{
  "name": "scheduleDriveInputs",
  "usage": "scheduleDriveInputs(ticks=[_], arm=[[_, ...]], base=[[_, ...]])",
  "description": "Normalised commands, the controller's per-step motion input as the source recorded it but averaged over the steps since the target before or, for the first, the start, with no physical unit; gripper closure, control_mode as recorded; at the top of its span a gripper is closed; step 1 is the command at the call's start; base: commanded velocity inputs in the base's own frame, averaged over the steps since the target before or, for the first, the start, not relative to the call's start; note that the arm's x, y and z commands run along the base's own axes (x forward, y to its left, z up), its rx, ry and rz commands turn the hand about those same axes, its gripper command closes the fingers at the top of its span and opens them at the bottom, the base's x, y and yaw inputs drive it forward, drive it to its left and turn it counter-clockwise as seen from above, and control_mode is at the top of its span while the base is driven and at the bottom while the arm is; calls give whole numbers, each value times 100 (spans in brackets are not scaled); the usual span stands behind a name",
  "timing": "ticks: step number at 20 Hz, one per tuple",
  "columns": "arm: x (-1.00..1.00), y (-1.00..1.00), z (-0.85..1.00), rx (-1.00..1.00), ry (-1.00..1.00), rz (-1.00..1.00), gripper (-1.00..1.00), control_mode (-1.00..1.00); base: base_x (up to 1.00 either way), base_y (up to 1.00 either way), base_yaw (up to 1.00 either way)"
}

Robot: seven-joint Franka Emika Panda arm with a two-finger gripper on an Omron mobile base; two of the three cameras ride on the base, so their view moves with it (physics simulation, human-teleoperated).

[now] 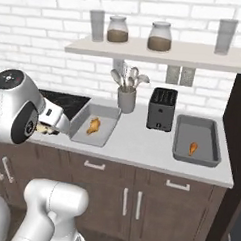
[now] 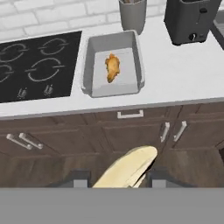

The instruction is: Place one mushroom and one chicken drumstick in each tupperware on the nearby counter, to pack two identical lunches.

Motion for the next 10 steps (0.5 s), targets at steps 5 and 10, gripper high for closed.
scheduleDriveInputs(ticks=[5, 10], arm=[[0, 0, 0, 0, 0, 0, 100, 100], [0, 0, 0, 0, 0, 0, 100, 100]], base=[[92, 27, -38], [83, 5, -1]])
